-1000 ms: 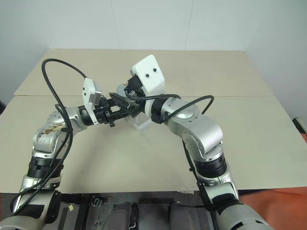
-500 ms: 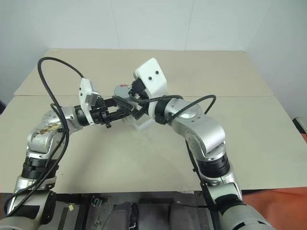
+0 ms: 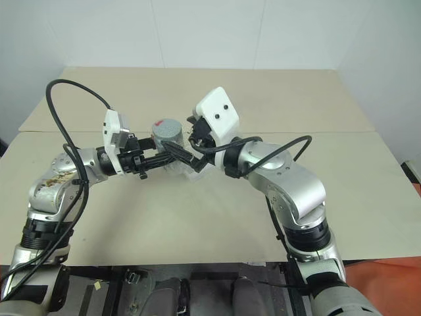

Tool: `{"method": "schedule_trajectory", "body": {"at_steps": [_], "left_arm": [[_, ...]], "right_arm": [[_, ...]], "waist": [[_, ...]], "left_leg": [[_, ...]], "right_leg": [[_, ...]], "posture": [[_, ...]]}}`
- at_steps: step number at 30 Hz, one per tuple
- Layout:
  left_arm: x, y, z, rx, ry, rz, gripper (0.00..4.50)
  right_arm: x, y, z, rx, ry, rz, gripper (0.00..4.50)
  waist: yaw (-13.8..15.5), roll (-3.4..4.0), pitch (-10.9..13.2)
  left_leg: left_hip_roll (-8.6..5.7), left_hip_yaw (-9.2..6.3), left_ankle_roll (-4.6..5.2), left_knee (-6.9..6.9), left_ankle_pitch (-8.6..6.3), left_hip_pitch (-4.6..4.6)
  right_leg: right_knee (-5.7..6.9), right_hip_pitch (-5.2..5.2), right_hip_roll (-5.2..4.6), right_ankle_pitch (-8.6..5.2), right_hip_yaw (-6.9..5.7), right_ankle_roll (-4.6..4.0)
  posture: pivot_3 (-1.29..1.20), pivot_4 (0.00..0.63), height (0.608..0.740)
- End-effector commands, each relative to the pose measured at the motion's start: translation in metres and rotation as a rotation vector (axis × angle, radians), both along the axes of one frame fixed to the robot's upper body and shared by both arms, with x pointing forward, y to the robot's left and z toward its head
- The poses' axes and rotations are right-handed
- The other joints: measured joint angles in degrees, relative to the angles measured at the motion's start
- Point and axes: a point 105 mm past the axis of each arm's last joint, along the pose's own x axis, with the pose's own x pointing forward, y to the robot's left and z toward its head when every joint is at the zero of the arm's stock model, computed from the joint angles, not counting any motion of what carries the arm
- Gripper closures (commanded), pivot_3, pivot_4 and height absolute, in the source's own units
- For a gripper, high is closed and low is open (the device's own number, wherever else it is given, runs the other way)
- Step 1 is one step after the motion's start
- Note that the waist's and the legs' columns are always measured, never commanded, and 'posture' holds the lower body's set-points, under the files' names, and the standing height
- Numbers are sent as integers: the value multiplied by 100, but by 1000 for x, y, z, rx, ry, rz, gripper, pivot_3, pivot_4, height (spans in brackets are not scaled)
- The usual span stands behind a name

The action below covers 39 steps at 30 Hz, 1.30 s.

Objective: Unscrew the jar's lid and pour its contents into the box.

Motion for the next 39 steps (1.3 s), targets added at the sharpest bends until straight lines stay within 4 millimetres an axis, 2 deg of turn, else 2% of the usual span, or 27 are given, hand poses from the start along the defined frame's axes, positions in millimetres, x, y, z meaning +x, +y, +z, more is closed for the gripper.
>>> {"method": "schedule_trajectory", "body": {"at_steps": [1, 14, 19, 23, 31, 39], "left_arm": [[-13, -2, 17, -6, -70, -52, 2263], [-19, -1, 12, -2, -58, -58, 2263], [-17, 5, 12, 2, -60, -44, 2263], [-16, 7, 13, 0, -58, -48, 2263], [-17, -8, 9, -11, -44, -132, 2263], [-16, -19, 9, 0, -49, -199, 2263]], "right_arm": [[2, -15, 14, 37, -53, -52, 87], [-1, -18, 10, 16, -49, -46, 87], [-9, -34, -1, -67, -31, 5, 87], [-19, -40, 3, -70, -28, 95, 87], [-32, -23, 24, 31, -35, 264, 87], [-20, -4, 21, 38, -28, 257, 87]], "waist": [[1, 0, 0], [3, 0, 0], [25, 0, 0], [12, 0, 0], [5, 0, 0], [14, 0, 0]], "left_leg": [[0, 1, 0, 0, 0, 0], [0, 2, 0, 0, 0, 0], [-1, 4, 0, 0, 0, 0], [-1, 4, 1, 0, 0, 0], [1, -3, 1, -2, 0, 2], [-1, 8, 1, -1, 0, 1]], "right_leg": [[-1, 0, 0, 0, 0, 0], [-2, -1, 0, 0, 1, 0], [-11, 2, -1, 0, -1, 0], [-29, 4, 0, 0, 0, 0], [-28, 6, 2, 0, 1, 0], [-28, 5, 0, 0, 0, 0]], "posture": [[0, 150, 740], [0, 150, 740], [0, 150, 740], [0, 150, 740], [0, 150, 740], [0, 150, 740]]}}
